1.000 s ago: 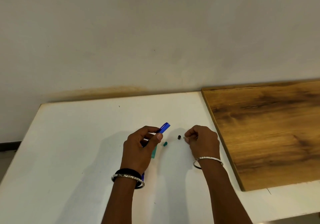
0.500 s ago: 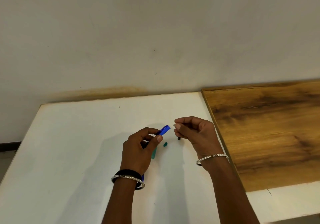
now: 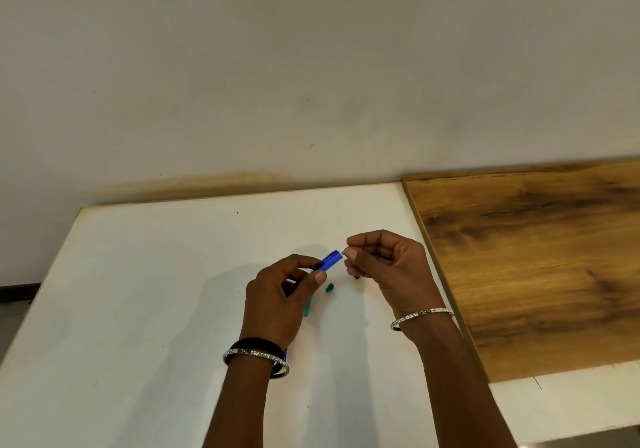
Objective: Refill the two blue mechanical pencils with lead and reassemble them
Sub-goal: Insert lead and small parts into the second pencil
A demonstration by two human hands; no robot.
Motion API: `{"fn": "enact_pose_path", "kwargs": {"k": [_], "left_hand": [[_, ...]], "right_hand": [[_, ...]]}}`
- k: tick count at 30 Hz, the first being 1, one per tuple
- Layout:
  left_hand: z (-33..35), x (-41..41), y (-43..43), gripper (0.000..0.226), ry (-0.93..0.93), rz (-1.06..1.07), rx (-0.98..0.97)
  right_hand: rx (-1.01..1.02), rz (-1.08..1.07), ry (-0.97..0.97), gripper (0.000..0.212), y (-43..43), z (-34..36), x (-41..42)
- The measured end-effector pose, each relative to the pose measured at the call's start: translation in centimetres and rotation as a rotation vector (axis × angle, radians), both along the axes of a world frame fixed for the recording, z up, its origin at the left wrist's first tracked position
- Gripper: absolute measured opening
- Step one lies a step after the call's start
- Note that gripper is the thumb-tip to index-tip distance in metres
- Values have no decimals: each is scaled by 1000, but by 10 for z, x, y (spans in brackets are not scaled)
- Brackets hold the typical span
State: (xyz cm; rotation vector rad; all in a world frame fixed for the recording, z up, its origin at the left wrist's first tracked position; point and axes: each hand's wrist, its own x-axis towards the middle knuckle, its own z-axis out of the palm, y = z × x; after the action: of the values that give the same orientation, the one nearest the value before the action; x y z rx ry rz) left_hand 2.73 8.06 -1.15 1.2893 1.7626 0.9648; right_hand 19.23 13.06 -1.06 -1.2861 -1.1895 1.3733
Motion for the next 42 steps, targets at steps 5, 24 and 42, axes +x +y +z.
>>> {"fn": "enact_pose_path", "kwargs": {"k": [5,24,42], "left_hand": [[1,0,0,10,18,-7,-3],[-2,5,-1,7,-37,15,23],[-5,1,1,11,4,25,12]], "right_hand": [[1,11,9,15,0,-1,0],[-63,47,109,17,-3,3,6],[49,-8,-729,15,0,-25,-4]]}}
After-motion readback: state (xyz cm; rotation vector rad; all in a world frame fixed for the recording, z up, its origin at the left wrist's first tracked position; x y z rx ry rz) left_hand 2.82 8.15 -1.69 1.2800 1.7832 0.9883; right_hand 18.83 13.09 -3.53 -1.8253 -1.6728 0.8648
